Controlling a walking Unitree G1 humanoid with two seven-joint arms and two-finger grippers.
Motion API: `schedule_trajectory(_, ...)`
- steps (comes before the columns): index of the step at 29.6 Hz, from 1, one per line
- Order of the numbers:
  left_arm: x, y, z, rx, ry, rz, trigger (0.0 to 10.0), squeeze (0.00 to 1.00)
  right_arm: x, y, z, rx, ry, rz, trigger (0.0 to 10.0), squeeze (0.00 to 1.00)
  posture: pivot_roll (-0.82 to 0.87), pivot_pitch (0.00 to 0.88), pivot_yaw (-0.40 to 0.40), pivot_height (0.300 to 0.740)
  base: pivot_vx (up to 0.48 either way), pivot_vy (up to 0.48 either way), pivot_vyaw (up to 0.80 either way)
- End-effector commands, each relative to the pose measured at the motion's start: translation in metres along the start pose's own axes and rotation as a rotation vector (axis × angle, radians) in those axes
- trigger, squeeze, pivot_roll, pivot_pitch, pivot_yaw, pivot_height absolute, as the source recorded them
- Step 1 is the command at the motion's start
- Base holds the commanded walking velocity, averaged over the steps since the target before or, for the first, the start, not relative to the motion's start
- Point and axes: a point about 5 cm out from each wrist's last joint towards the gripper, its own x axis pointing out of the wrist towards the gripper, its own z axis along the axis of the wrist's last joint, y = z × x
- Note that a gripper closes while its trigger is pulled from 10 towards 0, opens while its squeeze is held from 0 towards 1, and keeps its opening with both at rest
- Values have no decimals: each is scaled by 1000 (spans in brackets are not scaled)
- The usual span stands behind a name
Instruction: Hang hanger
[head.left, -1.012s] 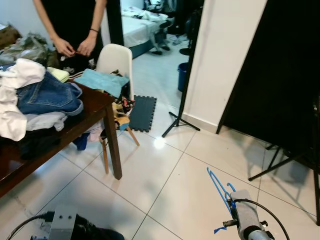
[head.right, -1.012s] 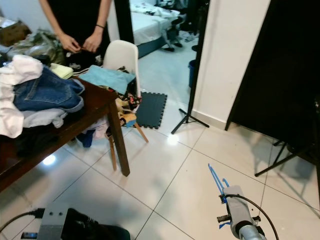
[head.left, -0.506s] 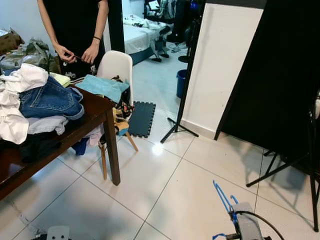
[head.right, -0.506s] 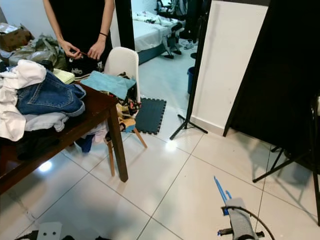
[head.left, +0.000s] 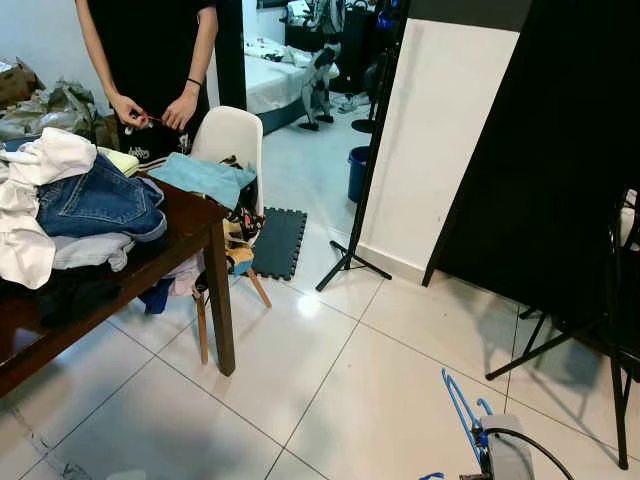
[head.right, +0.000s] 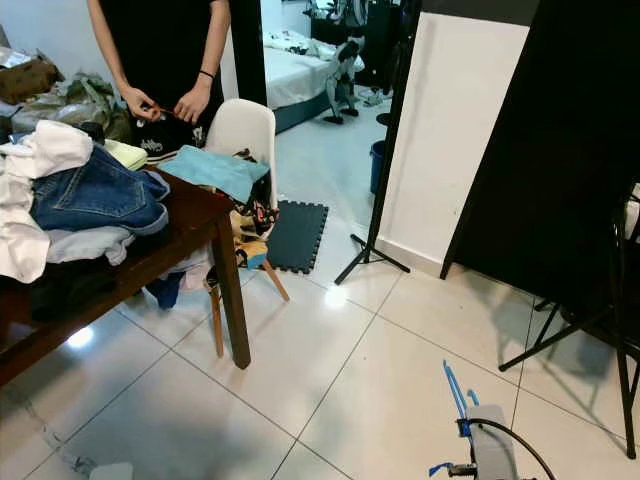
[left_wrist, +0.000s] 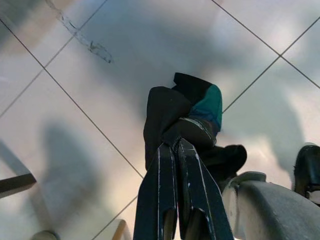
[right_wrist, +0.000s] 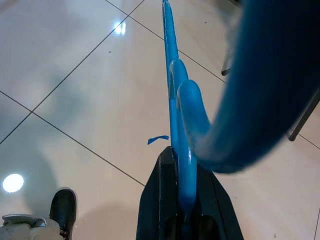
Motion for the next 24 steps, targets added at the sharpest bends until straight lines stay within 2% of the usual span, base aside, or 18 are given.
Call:
schedule_trajectory(1, 0, 3, 0, -13, -6, 3, 10000, 0, 1, -3, 3, 3, -13, -6, 10000, 0, -12, 0, -66, 736, 0, 0, 0)
schedule_trajectory(10, 7, 16, 8, -23, -57, -8, 10000, 0, 6, 4, 16, -11, -70, -3, 10000, 0, -22, 0, -43, 736, 0, 0, 0)
schedule_trajectory(24, 9, 20, 11, -29, -62, -11, 10000, 0, 6, 10, 25, -16, -126, 0, 10000, 0, -22, 0, -31, 736, 0, 0, 0)
